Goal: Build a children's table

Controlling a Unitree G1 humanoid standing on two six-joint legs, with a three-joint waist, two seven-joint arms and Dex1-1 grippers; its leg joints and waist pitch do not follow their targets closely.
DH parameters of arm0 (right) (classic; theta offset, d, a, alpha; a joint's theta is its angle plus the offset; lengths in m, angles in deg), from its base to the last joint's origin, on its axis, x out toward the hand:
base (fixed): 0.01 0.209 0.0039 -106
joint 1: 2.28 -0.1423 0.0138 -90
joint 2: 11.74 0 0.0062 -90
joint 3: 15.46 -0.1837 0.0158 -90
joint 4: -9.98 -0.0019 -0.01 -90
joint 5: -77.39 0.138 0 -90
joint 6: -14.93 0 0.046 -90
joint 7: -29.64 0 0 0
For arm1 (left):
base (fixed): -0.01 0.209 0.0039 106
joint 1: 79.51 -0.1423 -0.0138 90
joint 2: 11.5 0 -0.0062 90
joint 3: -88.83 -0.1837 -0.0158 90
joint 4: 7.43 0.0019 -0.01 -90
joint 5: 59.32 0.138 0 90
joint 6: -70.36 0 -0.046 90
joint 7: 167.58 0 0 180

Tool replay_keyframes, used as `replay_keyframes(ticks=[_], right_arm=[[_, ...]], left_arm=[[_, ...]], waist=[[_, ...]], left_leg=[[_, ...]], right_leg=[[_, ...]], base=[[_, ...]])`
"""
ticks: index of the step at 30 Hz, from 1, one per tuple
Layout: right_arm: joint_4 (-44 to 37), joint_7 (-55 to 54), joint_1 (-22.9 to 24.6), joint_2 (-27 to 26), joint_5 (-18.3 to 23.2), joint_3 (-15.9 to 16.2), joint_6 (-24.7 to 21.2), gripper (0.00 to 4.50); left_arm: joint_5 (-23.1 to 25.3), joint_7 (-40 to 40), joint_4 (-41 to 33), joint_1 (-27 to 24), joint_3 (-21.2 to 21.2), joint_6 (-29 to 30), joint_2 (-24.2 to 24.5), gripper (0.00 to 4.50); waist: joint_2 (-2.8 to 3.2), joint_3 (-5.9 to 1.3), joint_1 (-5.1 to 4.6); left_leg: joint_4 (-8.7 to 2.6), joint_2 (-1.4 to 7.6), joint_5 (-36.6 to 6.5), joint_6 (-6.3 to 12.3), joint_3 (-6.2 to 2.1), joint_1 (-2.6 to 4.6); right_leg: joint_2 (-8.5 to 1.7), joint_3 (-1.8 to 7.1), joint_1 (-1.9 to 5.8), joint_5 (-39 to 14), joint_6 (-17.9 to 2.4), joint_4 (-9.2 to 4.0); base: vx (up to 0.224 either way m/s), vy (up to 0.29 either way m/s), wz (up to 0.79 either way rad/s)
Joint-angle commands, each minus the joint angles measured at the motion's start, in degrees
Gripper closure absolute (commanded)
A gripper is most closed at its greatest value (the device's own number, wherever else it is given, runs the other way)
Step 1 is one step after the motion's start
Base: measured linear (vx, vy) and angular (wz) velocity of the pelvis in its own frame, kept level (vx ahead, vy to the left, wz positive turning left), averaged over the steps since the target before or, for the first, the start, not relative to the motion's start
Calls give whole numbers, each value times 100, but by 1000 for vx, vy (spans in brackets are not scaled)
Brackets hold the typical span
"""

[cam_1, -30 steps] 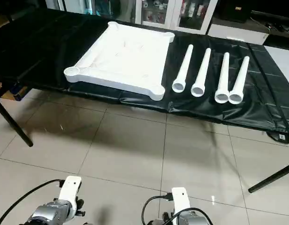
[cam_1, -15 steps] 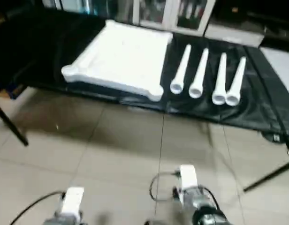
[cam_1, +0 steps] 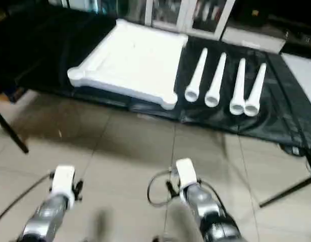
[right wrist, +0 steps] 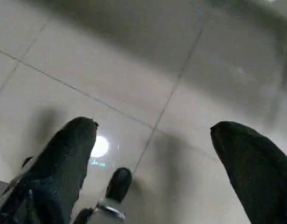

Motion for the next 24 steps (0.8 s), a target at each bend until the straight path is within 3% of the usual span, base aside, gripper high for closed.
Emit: replay_keyframes(ticks=[1,4,5,6,7,8,10,11,13,14,15,18,20,21,24], right_arm=[[-863,179,379,255,-50,94,53,0],[-2268,271,1064,435,145,-5,-153,0],[-2790,263,1311,466,207,-68,-259,0],[-3496,221,1611,462,348,-209,-381,0],[-4047,200,1845,443,471,-309,-469,0],[-5039,102,2176,430,492,-441,-636,0],[-5363,59,2260,421,492,-480,-715,0],[-5741,11,2326,395,556,-540,-841,0],[-6518,-161,2341,335,716,-719,-1132,0],[-6868,-258,2284,321,717,-788,-1328,0],[-7068,-315,2255,324,708,-816,-1466,0],[-7704,-529,1992,279,764,-950,-1864,0],[-8190,-719,1808,203,882,-1078,-2227,0],[-8342,-761,1730,199,909,-1115,-2349,0],[-8656,-891,1481,189,947,-1210,-2702,0]], left_arm=[[-213,182,-1147,-446,-95,28,-15,203],[-400,260,-2417,-1099,-141,122,0,170],[-465,301,-2822,-1297,-128,155,-12,161],[-480,280,-3330,-1498,-130,201,-22,156],[-465,255,-3713,-1649,-136,231,-19,145],[-393,183,-4451,-1868,-141,317,-44,132],[-396,163,-4710,-1931,-137,385,-62,116],[-457,158,-5017,-1988,-135,527,-84,113],[-609,132,-5583,-2004,-158,847,-117,105],[-581,62,-5774,-1932,-156,996,-126,80],[-556,11,-5878,-1891,-158,1094,-122,73],[-330,-100,-6034,-1625,-160,1374,-33,69],[-102,-188,-6229,-1522,-137,1566,24,36],[-189,-261,-6324,-1489,-46,1620,-25,32],[-449,-585,-6618,-1408,295,1685,-226,30]], waist=[[96,-282,65],[63,-230,125],[136,-196,154],[91,-178,148],[165,-162,168],[168,-127,160],[137,-129,136],[186,-133,91],[255,-131,83],[297,-137,80],[259,-128,63],[300,-158,40],[298,-209,50],[330,-213,61],[328,-245,73]], left_leg=[[-550,658,640,898,-234,91],[-616,670,181,726,-219,93],[-674,676,-300,557,-225,93],[-711,695,-780,304,-226,104],[-736,701,-953,184,-240,86],[-795,715,-1442,-104,-258,86],[-803,698,-1661,-251,-262,100],[-807,659,-1709,-349,-260,97],[-812,649,-1619,-441,-300,62],[-802,627,-1520,-458,-302,49],[-792,612,-1406,-454,-294,41],[-744,552,-1086,-420,-270,49],[-687,528,-568,-308,-267,41],[-668,527,-226,-238,-263,42],[-603,514,300,-132,-236,51]], right_leg=[[-435,288,226,91,-1737,-179],[-381,308,217,-257,-1571,-247],[-370,327,217,-647,-1457,-301],[-372,342,200,-989,-1319,-356],[-379,362,221,-1059,-1228,-372],[-341,362,201,-1379,-971,-414],[-317,361,182,-1597,-825,-438],[-272,362,166,-1628,-731,-444],[-287,385,194,-1494,-656,-408],[-274,385,196,-1384,-623,-402],[-252,405,197,-1304,-581,-402],[-174,459,197,-1118,-559,-396],[-186,464,244,-541,-633,-318],[-187,463,268,-174,-726,-278],[-163,454,306,442,-1019,-207]], base=[[0,0,0],[0,0,0],[0,0,0],[0,0,0],[0,0,0],[0,0,0],[0,0,0],[0,0,0],[0,0,0],[0,0,0],[0,0,0],[0,0,0],[0,0,0],[0,0,0],[0,0,0]])
